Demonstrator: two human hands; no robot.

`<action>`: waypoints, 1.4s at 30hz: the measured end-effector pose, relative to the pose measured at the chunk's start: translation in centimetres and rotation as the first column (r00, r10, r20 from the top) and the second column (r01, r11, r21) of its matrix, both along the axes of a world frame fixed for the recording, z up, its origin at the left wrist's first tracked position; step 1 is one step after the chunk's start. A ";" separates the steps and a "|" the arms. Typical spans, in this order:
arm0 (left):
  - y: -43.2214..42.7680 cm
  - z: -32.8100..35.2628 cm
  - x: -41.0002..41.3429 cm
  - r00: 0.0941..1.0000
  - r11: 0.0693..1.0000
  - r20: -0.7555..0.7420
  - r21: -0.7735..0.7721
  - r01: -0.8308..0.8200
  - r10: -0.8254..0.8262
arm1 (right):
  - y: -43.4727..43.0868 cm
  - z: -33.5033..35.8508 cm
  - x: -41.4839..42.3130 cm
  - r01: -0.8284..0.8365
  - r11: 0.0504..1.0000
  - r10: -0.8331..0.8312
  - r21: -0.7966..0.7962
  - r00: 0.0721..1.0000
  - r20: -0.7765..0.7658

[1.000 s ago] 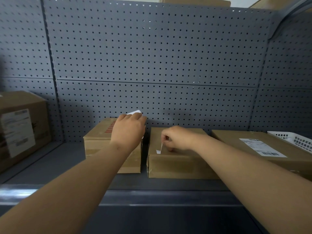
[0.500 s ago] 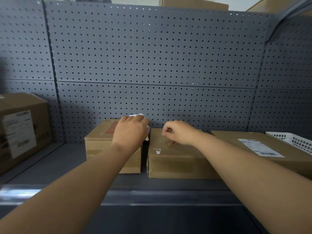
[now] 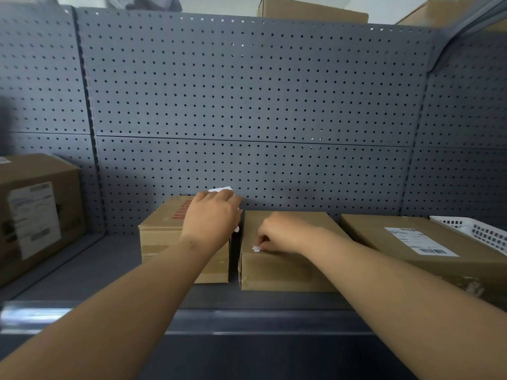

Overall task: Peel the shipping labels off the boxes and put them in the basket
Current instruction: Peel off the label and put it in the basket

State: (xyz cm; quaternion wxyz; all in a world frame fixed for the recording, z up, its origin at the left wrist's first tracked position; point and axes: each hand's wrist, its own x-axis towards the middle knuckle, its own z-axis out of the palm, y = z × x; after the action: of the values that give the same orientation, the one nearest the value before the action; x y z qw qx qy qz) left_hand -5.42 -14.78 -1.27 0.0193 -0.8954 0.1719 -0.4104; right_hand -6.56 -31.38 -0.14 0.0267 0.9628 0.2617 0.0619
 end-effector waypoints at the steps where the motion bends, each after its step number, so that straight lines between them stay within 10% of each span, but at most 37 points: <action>1: 0.0 0.0 0.0 1.000 1.000 0.002 0.001 -0.001 0.001 | 0.0 0.0 0.0 0.002 1.000 -0.002 0.006 1.000 0.008; 18: -0.8 -0.2 0.3 0.995 0.996 0.077 0.065 0.053 -0.058 | -0.9 0.6 0.6 0.069 0.796 -0.108 0.601 0.994 0.029; 37: -1.5 2.1 0.7 0.990 0.993 0.117 0.101 0.061 -0.073 | -0.1 3.9 1.5 0.036 0.732 -0.049 0.680 0.999 0.000; 42: -1.0 2.5 1.9 0.989 0.993 0.133 0.111 0.045 -0.060 | -0.6 3.2 3.2 0.129 0.516 0.049 0.847 0.983 -0.179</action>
State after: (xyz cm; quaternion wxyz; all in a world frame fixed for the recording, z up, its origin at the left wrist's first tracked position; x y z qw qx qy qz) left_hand -3.48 -15.80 1.19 0.0687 -0.8581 0.2155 -0.4609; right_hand -3.38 -31.98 3.06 -0.4720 0.8586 0.1764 0.0946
